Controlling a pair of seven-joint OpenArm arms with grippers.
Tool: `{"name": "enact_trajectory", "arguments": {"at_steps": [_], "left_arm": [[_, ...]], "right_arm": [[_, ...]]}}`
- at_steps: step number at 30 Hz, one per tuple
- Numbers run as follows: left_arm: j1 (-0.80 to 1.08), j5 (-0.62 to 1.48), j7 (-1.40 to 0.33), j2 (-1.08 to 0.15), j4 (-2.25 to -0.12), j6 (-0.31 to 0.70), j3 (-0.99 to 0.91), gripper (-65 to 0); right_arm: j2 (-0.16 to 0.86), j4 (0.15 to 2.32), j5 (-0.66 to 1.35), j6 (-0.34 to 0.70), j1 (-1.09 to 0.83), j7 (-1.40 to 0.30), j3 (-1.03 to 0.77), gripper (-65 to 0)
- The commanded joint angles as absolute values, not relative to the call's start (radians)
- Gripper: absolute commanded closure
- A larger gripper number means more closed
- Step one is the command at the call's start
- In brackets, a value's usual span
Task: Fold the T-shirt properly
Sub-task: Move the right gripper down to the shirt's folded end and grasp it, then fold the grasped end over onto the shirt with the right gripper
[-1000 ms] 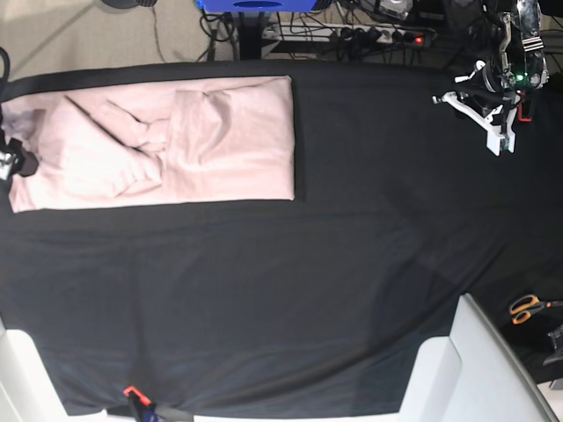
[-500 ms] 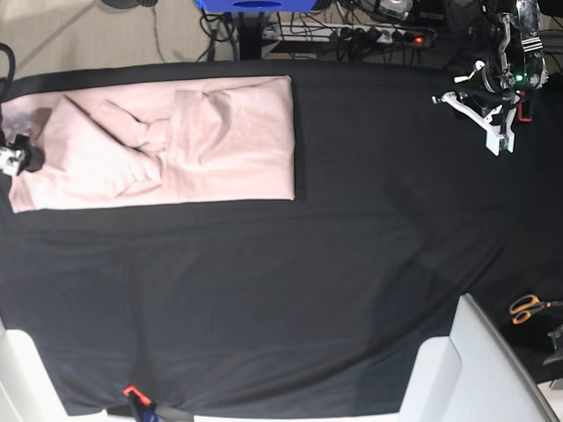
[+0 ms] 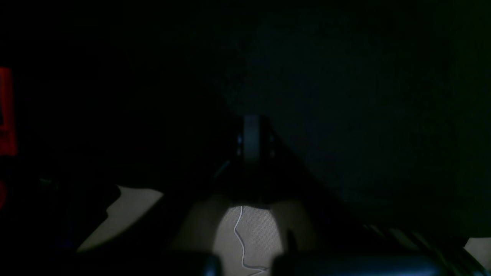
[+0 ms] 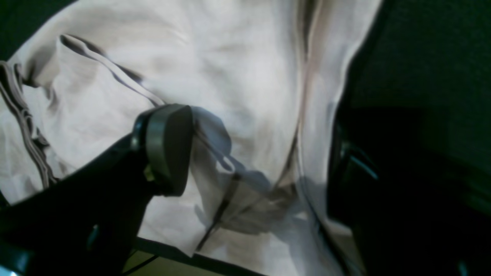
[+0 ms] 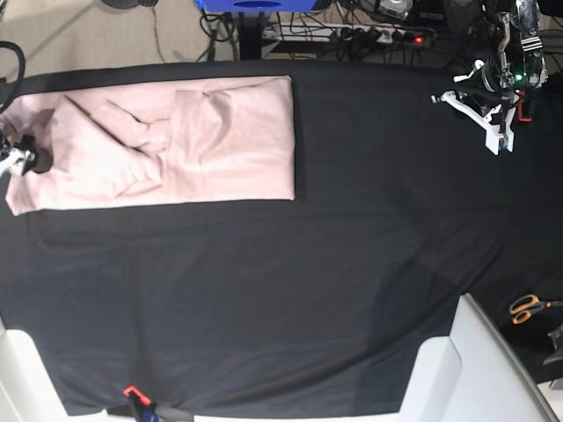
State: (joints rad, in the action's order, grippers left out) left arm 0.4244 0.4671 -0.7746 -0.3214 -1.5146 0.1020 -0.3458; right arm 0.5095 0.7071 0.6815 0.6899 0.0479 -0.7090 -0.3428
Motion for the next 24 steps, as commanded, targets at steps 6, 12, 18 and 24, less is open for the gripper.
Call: {"name": "enact_trajectory", "arguments": {"at_steps": [6,12,18,24], "left_arm": [[0.424,0.466,-0.766,-0.337,-1.526,0.101,-0.352,0.0],[0.424,0.466,-0.766,-0.335,-1.526,0.101,-0.351,0.0],[0.427,0.466,-0.766,-0.335,-1.526,0.101,-0.354,0.0],[0.430,0.466,-0.766,-0.338,-1.535,0.101,-0.360,0.0]], "right_arm": [[0.466,0.690,0.648,0.698,0.041,-0.811,-0.315,-19.1],[0.469,0.691,0.647,0.698,0.053,-0.811,-0.315,-3.6],[0.469,0.765,0.647,0.698,0.044,-0.809,-0.315,-3.3],[0.438,1.113,0.642,0.698,-0.101,-0.809,-0.314,-3.3]]}}
